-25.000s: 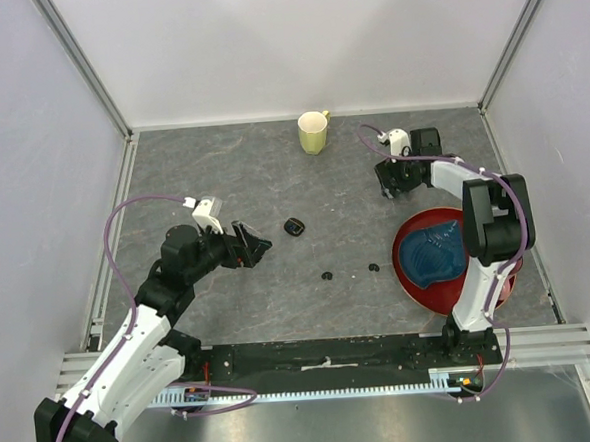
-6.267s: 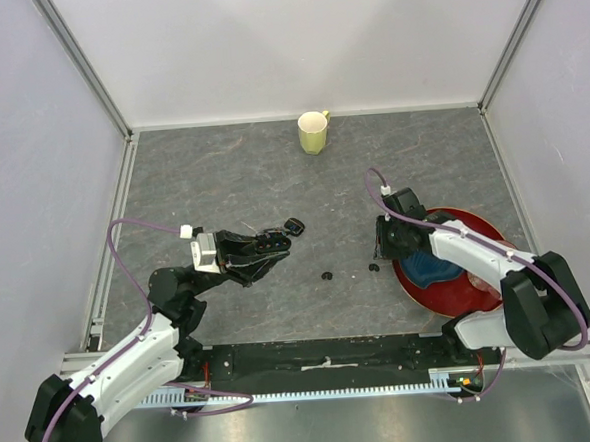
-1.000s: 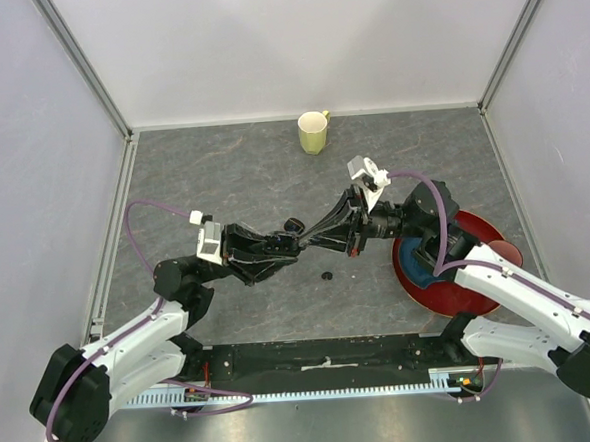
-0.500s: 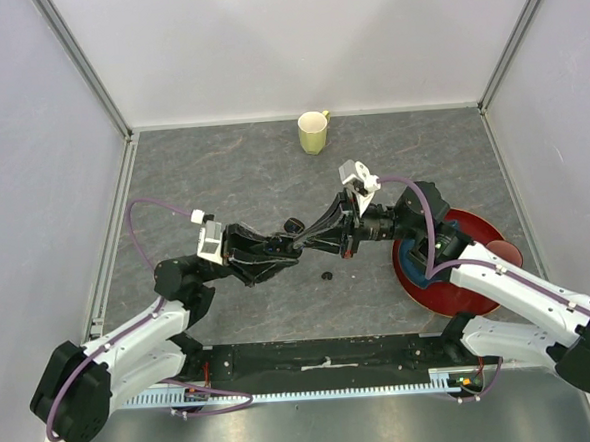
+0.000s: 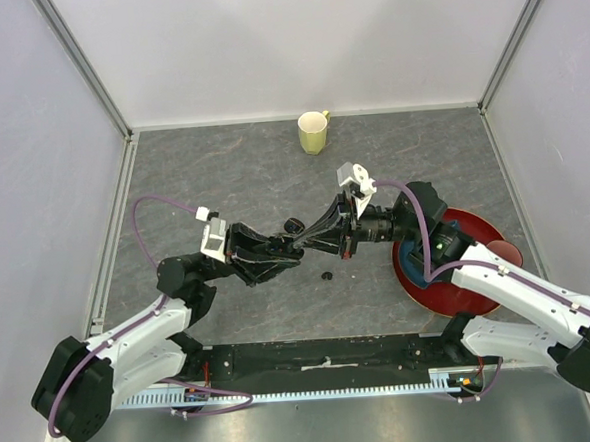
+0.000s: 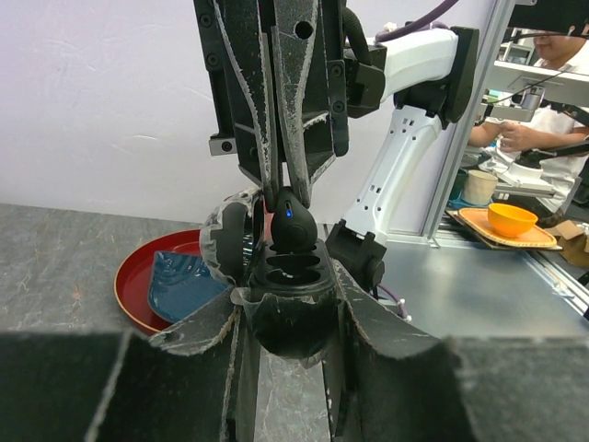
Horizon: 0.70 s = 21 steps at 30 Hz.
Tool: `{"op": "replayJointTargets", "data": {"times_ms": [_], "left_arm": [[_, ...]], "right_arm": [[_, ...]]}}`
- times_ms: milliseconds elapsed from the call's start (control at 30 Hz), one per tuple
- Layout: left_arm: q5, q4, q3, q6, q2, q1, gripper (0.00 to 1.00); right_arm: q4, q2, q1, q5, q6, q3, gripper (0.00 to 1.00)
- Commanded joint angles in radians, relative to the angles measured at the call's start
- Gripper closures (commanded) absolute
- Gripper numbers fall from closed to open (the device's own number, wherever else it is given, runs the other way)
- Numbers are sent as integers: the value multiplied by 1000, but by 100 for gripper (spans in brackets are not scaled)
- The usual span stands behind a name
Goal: Insert the wireless bluetooth earbuds into the charging case
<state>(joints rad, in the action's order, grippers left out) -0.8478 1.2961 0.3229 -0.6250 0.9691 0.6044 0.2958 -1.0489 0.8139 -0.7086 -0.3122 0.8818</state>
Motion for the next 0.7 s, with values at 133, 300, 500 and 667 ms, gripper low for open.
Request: {"op": "replayJointTargets", "data": {"times_ms": [133,300,500,667], "left_arm": [[42,111,16,25,-56,6,98],[55,95,10,39,-70,6,98],[78,94,1,50,-82,8,98],[98,62,-4,70,-104,6,98]], "right_arm": [[-55,15,13,27,42,17,100],[-61,18,13,29,41,16,100],[-104,7,11,29,44,29,97],[-155,23,11,54,64,36,83]]}}
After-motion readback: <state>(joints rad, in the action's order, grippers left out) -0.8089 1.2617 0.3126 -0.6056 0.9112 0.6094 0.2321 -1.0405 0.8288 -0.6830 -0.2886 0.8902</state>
